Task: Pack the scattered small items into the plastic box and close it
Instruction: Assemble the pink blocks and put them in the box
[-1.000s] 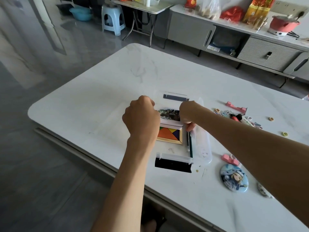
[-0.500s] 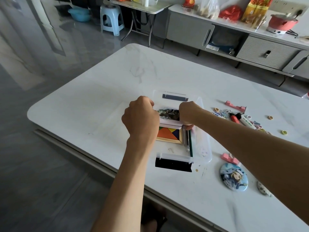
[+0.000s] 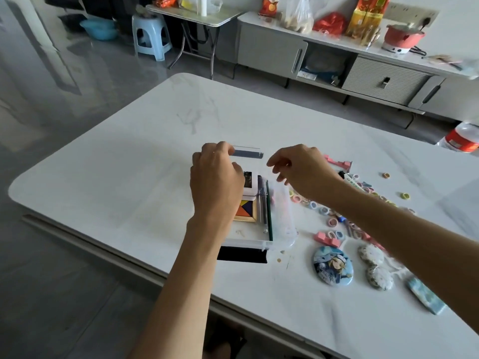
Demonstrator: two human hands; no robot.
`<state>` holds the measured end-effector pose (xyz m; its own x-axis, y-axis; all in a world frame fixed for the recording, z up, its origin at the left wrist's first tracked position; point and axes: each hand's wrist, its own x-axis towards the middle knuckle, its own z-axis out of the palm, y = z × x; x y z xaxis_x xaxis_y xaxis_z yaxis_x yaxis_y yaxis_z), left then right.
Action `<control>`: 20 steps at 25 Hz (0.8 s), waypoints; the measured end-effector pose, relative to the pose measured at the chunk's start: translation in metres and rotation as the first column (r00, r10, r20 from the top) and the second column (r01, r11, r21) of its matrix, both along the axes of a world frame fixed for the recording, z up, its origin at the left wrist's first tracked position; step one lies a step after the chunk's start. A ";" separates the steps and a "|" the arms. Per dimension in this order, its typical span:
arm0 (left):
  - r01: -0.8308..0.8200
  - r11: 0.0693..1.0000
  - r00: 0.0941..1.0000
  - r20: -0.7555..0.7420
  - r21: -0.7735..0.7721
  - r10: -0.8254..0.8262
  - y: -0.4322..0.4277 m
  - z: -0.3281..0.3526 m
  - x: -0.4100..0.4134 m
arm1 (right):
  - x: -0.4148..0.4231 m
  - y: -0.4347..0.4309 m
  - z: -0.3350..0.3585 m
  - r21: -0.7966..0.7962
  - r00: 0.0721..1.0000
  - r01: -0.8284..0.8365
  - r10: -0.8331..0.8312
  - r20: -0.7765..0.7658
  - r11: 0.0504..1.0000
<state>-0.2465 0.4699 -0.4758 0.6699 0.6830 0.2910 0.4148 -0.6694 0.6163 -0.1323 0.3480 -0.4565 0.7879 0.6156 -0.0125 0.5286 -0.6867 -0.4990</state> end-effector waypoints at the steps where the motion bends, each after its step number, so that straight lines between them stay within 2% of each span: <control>1: 0.058 0.998 0.998 0.022 -0.029 -0.057 -0.006 0.001 0.003 | 0.004 -0.018 0.004 0.051 0.999 0.030 -0.031 0.011 0.998; 3: 0.175 0.983 0.984 0.031 -0.046 -0.174 -0.026 0.002 0.008 | 0.020 -0.060 0.008 0.051 0.993 0.106 -0.109 0.055 0.993; 5: 0.291 0.957 0.957 0.014 -0.020 -0.291 -0.048 0.000 0.016 | 0.047 -0.101 0.002 -0.060 0.980 0.173 -0.165 0.110 0.983; 7: 0.391 0.920 0.920 0.001 -0.024 -0.391 -0.061 -0.001 0.031 | 0.087 -0.129 -0.010 -0.144 0.970 0.212 -0.191 0.149 0.966; 10: 0.477 0.879 0.873 -0.114 -0.002 -0.474 -0.065 0.001 0.065 | 0.148 -0.138 -0.039 -0.216 0.971 0.196 -0.158 0.180 0.956; 15: 0.543 0.799 0.815 -0.395 0.259 -0.425 -0.061 -0.007 0.114 | 0.203 -0.102 -0.098 -0.168 0.971 0.221 -0.200 0.135 0.961; 20: 0.555 0.718 0.801 -0.502 0.420 -0.325 -0.058 -0.021 0.113 | 0.209 -0.088 -0.100 -0.097 0.958 0.268 -0.254 0.132 0.959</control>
